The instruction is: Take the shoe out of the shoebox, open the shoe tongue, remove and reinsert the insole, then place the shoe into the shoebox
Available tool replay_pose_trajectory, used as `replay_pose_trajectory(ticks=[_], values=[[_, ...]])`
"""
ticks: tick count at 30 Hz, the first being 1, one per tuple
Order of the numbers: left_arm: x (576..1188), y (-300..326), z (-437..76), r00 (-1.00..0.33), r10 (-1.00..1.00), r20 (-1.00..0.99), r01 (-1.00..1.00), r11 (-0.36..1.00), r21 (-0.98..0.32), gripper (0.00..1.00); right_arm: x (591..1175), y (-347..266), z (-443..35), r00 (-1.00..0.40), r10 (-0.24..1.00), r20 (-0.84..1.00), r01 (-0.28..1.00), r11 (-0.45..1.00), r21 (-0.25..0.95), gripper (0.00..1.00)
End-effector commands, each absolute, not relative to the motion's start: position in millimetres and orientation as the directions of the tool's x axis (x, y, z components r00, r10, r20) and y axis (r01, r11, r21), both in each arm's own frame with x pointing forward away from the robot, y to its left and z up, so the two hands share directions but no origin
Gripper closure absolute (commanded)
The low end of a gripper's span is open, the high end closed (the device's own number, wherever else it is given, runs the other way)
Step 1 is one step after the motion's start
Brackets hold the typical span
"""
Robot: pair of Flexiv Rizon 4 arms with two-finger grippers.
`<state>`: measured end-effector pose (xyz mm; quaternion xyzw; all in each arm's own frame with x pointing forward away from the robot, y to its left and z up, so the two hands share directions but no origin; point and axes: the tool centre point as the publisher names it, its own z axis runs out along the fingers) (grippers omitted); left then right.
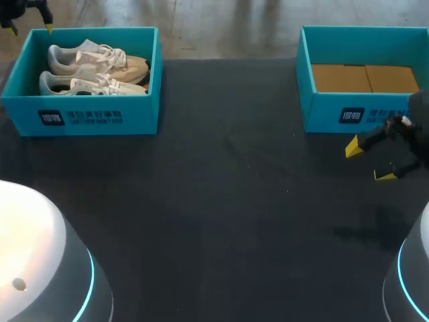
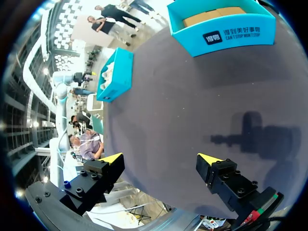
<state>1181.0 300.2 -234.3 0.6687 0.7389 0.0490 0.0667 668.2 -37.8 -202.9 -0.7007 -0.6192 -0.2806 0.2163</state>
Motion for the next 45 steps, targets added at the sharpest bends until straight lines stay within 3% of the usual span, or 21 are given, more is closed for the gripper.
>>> replay_pose_trajectory(ticks=[1,23,45], values=[[1161.4,300.9,-222.1,-0.092,0.995,-0.027,0.977,0.096,0.189,0.00,667.8,-36.9,-203.4,0.077,0.749,0.659,0.989,-0.141,0.045,0.00],[1097.7,293.2,-201.9,0.015,0.998,-0.062,0.995,-0.008,0.100,0.00,667.8,-36.9,-203.4,0.077,0.749,0.659,0.989,-0.141,0.045,0.00],[1068.6,290.0,-262.2,0.102,0.995,0.002,0.995,-0.102,0.021,0.00,667.8,-36.9,-203.4,0.077,0.749,0.659,0.989,-0.141,0.045,0.00]])
